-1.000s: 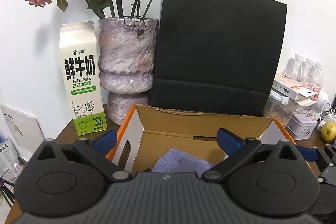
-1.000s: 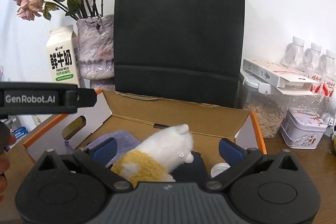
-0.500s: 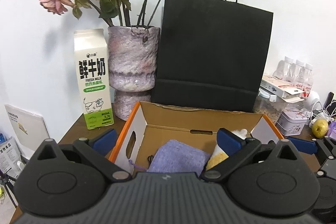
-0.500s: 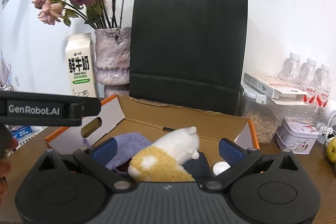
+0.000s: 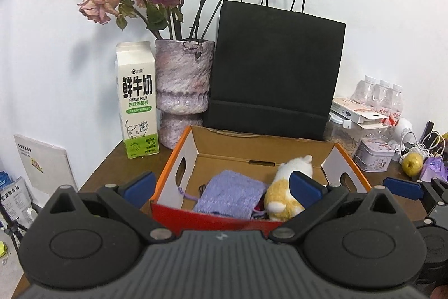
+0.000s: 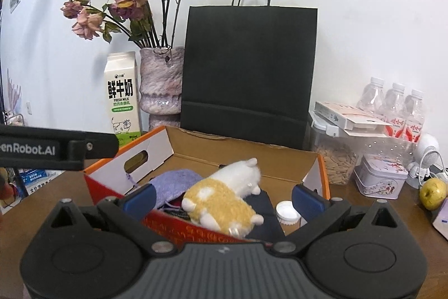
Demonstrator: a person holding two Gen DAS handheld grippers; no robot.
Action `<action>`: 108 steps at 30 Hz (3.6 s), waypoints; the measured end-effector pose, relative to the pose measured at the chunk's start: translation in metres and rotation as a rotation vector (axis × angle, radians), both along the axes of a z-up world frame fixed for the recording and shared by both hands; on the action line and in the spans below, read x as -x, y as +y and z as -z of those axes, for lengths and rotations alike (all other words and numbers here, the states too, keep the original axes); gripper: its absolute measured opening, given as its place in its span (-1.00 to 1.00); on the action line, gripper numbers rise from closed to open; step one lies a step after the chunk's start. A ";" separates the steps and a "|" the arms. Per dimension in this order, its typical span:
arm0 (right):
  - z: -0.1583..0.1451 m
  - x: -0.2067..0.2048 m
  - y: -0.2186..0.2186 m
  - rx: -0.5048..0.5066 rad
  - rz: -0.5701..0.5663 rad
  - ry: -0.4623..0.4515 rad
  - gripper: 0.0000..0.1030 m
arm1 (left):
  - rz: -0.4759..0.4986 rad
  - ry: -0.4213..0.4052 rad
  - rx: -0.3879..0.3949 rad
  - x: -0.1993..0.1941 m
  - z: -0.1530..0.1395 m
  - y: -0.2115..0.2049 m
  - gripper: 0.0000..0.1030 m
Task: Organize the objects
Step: 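Lower the pouch and plush dog into the box and open both grippers, then withdraw both grippers from the box back over the table, then grasp the lavender fuzzy headband with the left gripper, then grasp the small beige block with the right gripper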
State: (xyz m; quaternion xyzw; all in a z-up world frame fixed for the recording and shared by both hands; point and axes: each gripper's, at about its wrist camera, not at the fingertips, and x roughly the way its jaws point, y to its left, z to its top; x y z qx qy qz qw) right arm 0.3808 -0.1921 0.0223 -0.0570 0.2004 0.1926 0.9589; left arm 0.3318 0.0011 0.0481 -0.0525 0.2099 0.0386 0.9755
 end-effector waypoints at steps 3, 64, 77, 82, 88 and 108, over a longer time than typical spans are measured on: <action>0.000 0.011 -0.006 -0.001 0.004 -0.002 1.00 | -0.003 0.004 0.001 0.012 0.001 0.000 1.00; 0.072 0.161 -0.127 -0.012 -0.025 0.157 1.00 | -0.175 0.213 -0.039 0.136 0.081 -0.062 1.00; 0.077 0.159 -0.125 0.002 -0.001 0.154 1.00 | -0.279 0.228 0.002 0.106 0.100 -0.059 1.00; 0.077 0.158 -0.125 0.000 0.003 0.160 1.00 | -0.221 0.228 -0.003 0.108 0.099 -0.052 0.58; 0.078 0.157 -0.125 0.006 0.019 0.164 1.00 | -0.162 0.238 0.050 0.113 0.101 -0.035 0.07; 0.086 0.135 -0.107 0.055 0.046 0.232 1.00 | 0.081 0.187 0.021 0.136 0.097 0.006 -0.10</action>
